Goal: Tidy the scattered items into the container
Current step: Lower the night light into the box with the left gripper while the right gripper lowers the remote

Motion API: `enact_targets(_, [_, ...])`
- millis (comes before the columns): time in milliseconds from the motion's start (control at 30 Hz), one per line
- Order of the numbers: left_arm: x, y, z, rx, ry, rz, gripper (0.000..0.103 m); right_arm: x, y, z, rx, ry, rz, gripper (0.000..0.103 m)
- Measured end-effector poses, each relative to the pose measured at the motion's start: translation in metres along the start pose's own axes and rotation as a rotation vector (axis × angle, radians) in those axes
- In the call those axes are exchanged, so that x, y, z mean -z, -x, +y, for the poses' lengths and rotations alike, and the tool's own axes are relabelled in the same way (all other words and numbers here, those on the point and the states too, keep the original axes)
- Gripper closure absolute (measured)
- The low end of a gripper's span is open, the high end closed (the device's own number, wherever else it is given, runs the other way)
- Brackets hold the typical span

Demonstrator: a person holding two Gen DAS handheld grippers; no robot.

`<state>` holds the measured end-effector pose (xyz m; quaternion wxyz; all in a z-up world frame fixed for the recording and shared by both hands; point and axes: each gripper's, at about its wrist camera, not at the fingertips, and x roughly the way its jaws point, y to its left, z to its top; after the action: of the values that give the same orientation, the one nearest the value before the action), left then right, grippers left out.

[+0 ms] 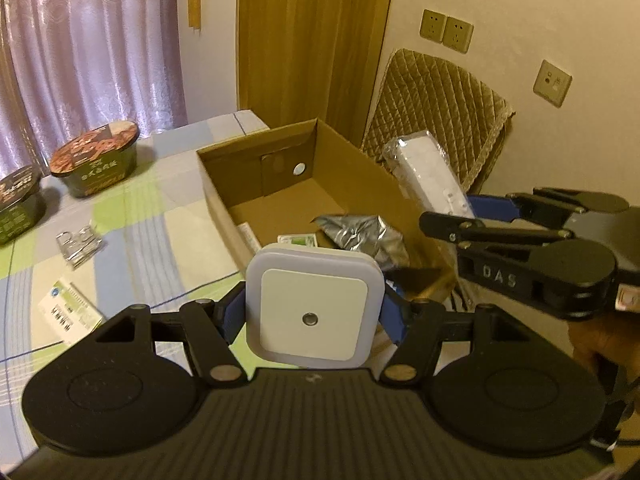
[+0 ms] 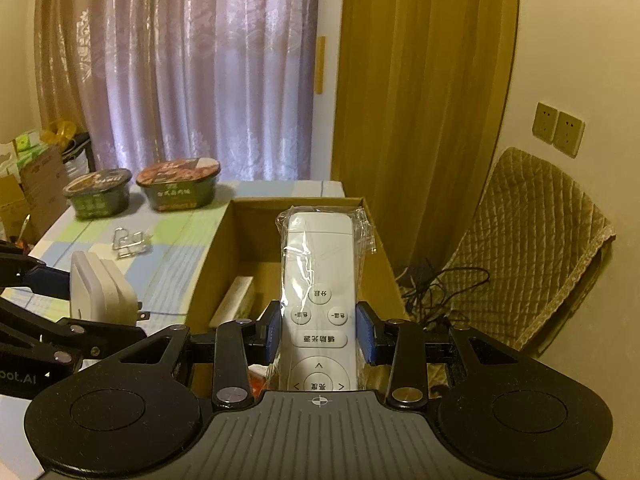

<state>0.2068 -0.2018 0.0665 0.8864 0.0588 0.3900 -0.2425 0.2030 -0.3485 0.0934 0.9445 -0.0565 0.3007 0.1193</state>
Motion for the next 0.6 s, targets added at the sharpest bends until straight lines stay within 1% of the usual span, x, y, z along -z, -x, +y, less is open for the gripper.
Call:
enact_targets(267, [-0.015,-0.025,-0.007,0.016,0.019,0.011,0.041,-0.008,-0.019,-0.015,-0.002,-0.002,0.007,0.062])
enact_targets(600, [-0.019,-0.05,-0.01,0.028,0.038,0.033,0.041,-0.011,-0.035,-0.027,0.001,-0.012,0.017,0.062])
